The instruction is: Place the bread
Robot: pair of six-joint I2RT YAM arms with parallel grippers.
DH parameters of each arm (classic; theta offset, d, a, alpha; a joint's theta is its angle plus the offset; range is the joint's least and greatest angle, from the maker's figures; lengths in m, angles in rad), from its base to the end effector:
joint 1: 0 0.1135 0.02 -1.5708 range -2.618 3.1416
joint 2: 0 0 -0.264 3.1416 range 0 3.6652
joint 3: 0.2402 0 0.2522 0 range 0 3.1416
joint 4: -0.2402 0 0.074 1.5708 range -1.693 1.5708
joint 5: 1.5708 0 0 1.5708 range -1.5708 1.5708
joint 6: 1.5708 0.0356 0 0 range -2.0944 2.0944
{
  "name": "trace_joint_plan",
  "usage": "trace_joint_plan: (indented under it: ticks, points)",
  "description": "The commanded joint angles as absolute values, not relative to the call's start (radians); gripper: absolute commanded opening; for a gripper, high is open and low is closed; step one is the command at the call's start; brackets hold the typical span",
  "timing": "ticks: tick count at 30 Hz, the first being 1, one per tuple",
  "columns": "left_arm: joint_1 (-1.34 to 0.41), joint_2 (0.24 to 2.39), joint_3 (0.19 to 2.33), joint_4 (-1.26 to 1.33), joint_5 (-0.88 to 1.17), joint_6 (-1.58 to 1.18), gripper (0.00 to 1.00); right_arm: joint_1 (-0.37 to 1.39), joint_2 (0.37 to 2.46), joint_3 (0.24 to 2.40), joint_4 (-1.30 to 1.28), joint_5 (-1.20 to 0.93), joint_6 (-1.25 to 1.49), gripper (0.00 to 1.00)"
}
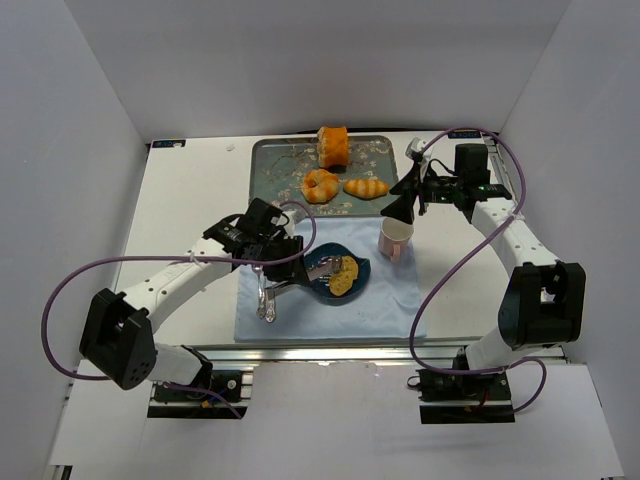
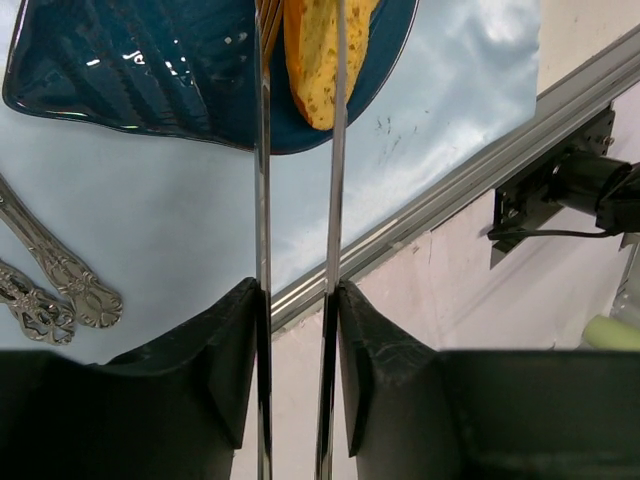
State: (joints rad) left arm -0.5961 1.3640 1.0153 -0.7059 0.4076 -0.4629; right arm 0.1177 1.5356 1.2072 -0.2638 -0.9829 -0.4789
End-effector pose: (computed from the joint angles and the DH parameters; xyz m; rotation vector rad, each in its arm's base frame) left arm 0.2148 -0.1628 0.2518 0.3354 2.7556 -0.8640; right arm 0.3339 0.0693 0.3028 -1.0740 1.6539 0.8172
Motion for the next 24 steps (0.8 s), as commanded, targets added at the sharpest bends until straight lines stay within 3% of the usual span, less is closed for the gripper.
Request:
trace_joint_plan:
  ticks: [1, 19, 24]
  points:
    - [-0.600, 1.336, 1.069, -0.715, 0.422, -0.456, 0.46, 0.110, 1.508, 1.203, -0.270, -0.997, -0.488, 0.78]
    - [-0.594, 1.362, 1.195, -0.772, 0.307, -0.419, 0.49, 0.109, 1.503, 1.190, -0.268, -1.014, -0.488, 0.78]
    - [-0.487, 1.367, 1.216, -0.680, 0.325, -0.452, 0.47, 0.110, 1.505, 1.190, -0.265, -1.017, -0.488, 0.78]
